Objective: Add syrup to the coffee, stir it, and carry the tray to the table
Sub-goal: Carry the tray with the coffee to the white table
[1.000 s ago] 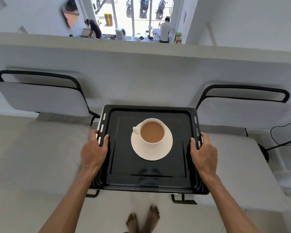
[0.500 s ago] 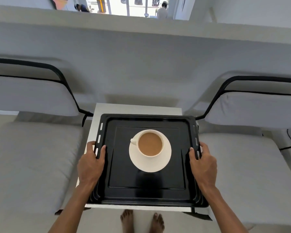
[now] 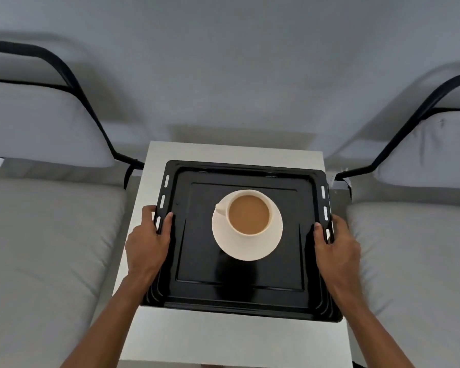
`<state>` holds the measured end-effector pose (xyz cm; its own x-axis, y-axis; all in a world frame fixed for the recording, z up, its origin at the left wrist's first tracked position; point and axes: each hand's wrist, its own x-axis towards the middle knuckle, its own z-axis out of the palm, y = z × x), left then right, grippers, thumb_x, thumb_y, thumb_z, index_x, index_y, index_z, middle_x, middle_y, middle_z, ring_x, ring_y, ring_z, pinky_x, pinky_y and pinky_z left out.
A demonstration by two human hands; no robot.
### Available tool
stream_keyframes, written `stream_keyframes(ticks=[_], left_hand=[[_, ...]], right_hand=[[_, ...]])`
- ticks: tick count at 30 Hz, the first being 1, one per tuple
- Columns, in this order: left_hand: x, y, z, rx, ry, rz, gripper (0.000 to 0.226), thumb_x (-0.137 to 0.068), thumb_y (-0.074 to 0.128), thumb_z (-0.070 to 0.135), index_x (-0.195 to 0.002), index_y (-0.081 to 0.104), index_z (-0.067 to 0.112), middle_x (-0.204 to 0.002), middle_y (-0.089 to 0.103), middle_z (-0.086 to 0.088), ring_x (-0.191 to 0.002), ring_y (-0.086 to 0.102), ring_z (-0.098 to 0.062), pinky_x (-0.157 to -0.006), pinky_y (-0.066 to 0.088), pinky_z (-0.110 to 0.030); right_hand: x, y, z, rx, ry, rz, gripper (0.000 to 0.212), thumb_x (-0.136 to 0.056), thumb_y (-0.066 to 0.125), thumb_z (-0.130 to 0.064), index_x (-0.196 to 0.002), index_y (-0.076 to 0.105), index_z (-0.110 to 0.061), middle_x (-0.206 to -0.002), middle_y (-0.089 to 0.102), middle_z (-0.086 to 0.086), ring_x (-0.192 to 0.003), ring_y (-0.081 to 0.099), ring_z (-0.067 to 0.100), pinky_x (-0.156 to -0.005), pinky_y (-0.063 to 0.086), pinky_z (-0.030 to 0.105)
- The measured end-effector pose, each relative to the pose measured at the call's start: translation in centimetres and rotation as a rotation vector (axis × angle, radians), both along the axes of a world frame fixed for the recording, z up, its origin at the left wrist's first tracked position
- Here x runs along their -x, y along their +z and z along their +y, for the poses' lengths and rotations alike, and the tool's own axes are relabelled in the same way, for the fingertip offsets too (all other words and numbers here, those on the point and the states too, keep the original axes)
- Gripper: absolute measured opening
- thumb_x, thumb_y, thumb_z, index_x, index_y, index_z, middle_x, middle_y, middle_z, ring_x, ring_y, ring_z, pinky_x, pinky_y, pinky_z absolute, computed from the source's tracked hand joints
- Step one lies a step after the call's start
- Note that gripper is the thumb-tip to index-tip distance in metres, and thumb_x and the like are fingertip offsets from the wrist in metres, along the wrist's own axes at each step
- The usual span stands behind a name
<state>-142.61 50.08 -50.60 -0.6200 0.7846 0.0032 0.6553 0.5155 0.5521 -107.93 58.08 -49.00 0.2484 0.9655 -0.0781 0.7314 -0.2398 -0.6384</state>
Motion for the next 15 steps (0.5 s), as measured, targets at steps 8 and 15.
stream_keyframes(ticks=[8,15], left_hand=[[0.9,-4.2,2.0,0.082,-0.015,0.027,0.031,-0.098,0.050,0.048,-0.107,0.044,0.019,-0.052,0.054,0.002,-0.053,0.056,-0.031,-0.054,0.042,-0.037],[1.3,-6.7,3.3,0.106,-0.016,0.062,0.031,-0.098,0.049,0.048,-0.108,0.044,0.018,-0.056,0.055,0.002,-0.049,0.049,-0.025,-0.054,0.037,-0.033]], right_hand=[[1.1,-4.2,1.4,0.003,-0.018,-0.036,0.038,-0.101,0.060,-0.027,-0.134,0.059,-0.008,-0.059,0.060,0.001,-0.054,0.053,0.020,-0.064,0.041,0.033],[1.4,-7.0,2.7,-0.028,-0.008,-0.078,0.036,-0.100,0.061,-0.029,-0.130,0.061,-0.010,-0.055,0.056,-0.008,-0.051,0.052,0.001,-0.050,0.035,0.022]])
